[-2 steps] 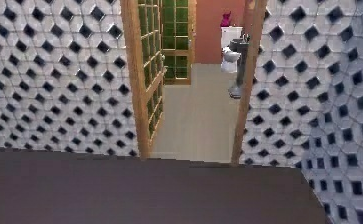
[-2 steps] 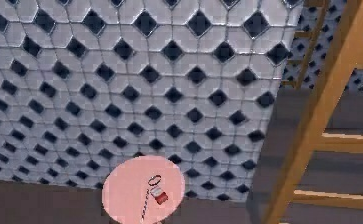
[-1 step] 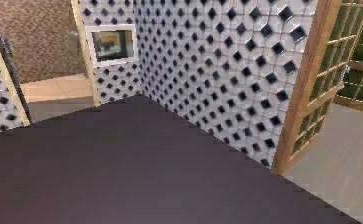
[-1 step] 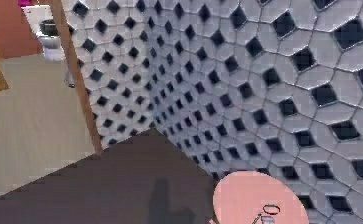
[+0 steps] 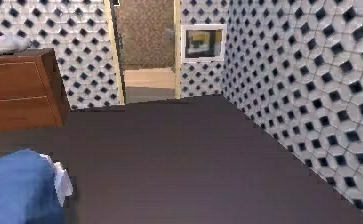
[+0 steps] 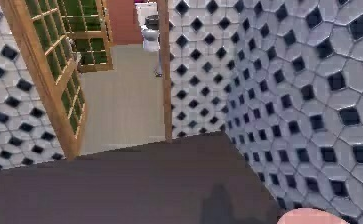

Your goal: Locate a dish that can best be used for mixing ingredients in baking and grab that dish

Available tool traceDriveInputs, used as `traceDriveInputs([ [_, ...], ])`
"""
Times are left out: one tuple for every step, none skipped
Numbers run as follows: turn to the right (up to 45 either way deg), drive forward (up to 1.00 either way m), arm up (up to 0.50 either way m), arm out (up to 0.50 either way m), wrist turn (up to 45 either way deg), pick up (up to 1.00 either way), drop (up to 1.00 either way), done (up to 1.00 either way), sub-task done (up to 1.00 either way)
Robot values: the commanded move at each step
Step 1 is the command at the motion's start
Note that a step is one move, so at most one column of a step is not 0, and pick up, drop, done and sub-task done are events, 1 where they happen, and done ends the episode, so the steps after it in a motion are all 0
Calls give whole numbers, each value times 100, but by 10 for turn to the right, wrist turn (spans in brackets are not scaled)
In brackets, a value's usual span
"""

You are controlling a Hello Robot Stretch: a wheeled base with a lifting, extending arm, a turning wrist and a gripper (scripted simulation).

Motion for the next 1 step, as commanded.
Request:
traceDriveInputs([
  [0,70,0,0,0,0,0,0,0],
])
